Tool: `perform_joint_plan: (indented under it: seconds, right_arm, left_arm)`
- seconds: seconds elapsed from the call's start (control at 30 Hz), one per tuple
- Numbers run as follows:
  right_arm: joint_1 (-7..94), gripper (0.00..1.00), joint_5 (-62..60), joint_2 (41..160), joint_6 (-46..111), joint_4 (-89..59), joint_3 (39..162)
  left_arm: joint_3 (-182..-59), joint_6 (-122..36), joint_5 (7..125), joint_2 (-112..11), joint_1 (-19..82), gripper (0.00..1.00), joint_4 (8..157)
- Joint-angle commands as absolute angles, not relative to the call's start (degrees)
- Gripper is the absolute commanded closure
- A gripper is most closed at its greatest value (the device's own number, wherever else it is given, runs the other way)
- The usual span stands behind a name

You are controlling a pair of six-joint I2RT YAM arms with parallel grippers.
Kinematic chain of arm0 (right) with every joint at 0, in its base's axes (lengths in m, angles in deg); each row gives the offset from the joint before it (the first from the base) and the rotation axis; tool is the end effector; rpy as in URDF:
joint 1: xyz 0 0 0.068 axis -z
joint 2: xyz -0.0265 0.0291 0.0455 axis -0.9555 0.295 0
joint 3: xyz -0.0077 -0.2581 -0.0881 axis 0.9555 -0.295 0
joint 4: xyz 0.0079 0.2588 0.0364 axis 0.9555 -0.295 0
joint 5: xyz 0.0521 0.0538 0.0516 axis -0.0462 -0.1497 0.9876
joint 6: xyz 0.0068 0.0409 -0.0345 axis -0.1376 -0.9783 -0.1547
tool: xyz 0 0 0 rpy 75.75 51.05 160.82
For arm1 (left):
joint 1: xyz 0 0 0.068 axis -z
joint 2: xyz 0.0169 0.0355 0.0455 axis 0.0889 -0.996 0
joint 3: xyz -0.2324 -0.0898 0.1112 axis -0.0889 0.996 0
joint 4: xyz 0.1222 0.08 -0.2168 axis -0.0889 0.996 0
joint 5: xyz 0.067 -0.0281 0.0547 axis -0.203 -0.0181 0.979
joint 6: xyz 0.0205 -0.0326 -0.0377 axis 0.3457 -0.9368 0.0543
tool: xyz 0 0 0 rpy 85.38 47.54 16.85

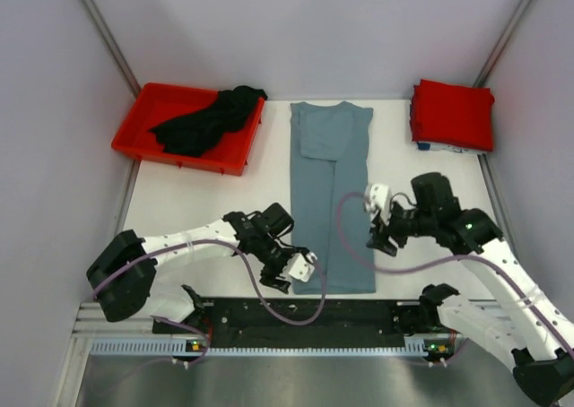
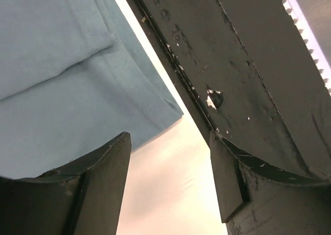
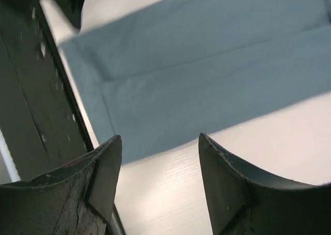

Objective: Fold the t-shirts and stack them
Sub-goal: Grab the bottom of the folded rectangular tshirt with both arms

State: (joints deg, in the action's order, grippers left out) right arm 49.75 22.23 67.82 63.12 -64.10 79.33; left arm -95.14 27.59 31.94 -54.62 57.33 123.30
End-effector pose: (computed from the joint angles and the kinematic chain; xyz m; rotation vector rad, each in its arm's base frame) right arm 0.1376 0.0788 0.3242 -1.1445 1.9667 0.6279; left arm 0.1300 -0.2072 0.1972 2.2422 1.3394 -0.9901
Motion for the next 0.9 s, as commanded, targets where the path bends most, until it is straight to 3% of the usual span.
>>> perform_joint_plan:
  seconds: [0.0, 0.27, 0.5, 0.67, 0.8, 0.87]
  right_arm:
    - [38.9, 0.39, 17.0, 65.3, 99.9, -72.4, 67.8]
    - [27.7, 0.39, 12.4, 62.7, 108.1, -69.0, 57.0]
    - [23.6, 0.4, 12.8, 67.0, 110.7, -64.2, 52.8]
    - [20.9, 0.42, 11.7, 69.9, 112.3, -60.1, 49.8]
    - [19.8, 0.57, 13.5, 72.2, 109.9, -55.4, 48.7]
    - [19.8, 0.69, 13.1, 72.9, 109.9, -55.5, 49.0]
  left_arm:
    - [-89.8, 29.6, 32.9, -52.5, 60.2, 0.33, 110.3]
    - [-90.7, 33.8, 39.9, -56.8, 66.4, 0.32, 112.9]
    - [-92.5, 32.6, 43.1, -59.3, 67.1, 0.47, 114.1]
    - [-92.8, 32.2, 44.1, -60.3, 68.1, 0.52, 114.1]
    - [-93.0, 31.6, 46.6, -62.1, 70.0, 0.56, 113.7]
    - [-93.0, 31.5, 48.0, -62.8, 70.7, 0.64, 113.5]
